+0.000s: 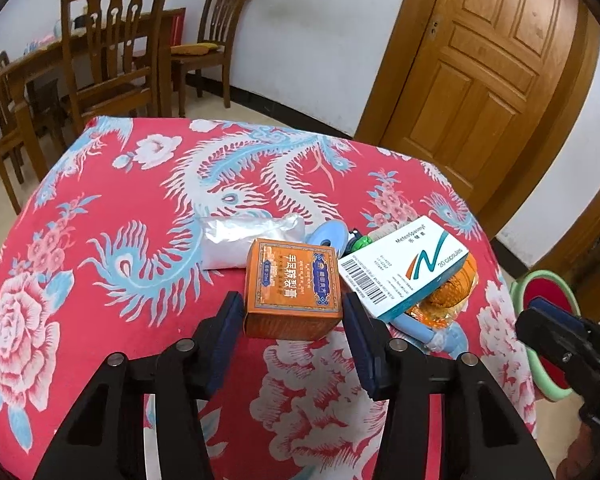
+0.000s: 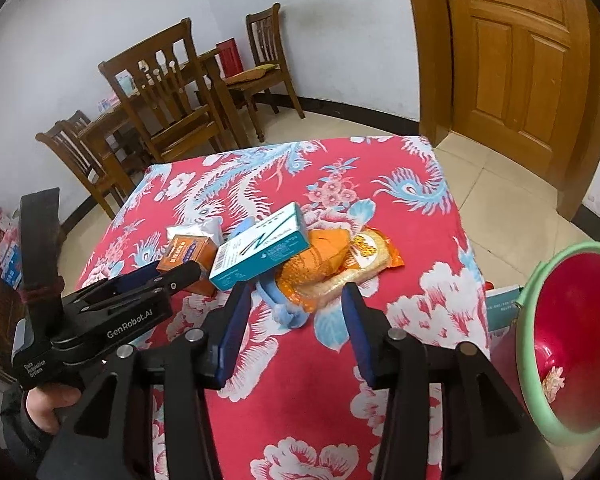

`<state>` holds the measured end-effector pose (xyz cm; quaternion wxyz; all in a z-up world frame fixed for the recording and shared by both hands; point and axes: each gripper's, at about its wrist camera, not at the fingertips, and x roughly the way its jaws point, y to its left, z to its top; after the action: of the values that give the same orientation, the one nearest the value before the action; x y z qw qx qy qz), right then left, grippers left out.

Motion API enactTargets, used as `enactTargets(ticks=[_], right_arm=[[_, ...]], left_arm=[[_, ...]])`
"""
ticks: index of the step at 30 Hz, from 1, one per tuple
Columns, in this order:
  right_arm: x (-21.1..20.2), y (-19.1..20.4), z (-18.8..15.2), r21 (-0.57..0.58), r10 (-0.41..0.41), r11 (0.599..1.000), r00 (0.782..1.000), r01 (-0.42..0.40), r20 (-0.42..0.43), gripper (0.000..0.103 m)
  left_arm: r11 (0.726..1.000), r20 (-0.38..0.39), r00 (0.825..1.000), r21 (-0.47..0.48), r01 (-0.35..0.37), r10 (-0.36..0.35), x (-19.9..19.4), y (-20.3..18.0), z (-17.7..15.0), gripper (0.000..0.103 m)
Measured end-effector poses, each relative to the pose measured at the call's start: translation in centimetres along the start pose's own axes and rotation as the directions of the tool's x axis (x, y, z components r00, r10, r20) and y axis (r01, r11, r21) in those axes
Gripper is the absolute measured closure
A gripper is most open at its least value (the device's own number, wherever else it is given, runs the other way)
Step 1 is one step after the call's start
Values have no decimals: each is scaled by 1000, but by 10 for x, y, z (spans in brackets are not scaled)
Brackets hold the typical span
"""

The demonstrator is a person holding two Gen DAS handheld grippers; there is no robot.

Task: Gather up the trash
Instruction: 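Move both open tools back over the table toward the orange box, then grasp the orange box with the left tool while the right tool grasps the white medicine box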

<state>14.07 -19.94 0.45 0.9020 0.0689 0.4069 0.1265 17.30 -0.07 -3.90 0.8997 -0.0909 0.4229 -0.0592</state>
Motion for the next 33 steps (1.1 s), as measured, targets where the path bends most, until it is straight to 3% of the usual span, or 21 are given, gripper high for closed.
enactTargets(ticks=[13,15,19,23,33], right_arm=[[27,39,13,-154,-9,988,999,4,-37,25],[33,46,15,-179,-16,984,999,8,-40,10],[49,60,18,-243,-63,969,997,50,-46,1],[67,68,17,-307,-130,945,991,111,-42,2],[94,70,18,-347,-182,927,980,142,-85,2]], left_arm=[[996,66,998,-84,-12,17,-36,40,-2,51],[995,74,997,-98,-21,28,-40,47,-2,51],[991,81,996,-128,-26,37,-43,60,-3,51],[987,82,996,-155,-27,40,-43,71,-5,51],[985,71,997,-170,-17,30,-41,78,-8,51]])
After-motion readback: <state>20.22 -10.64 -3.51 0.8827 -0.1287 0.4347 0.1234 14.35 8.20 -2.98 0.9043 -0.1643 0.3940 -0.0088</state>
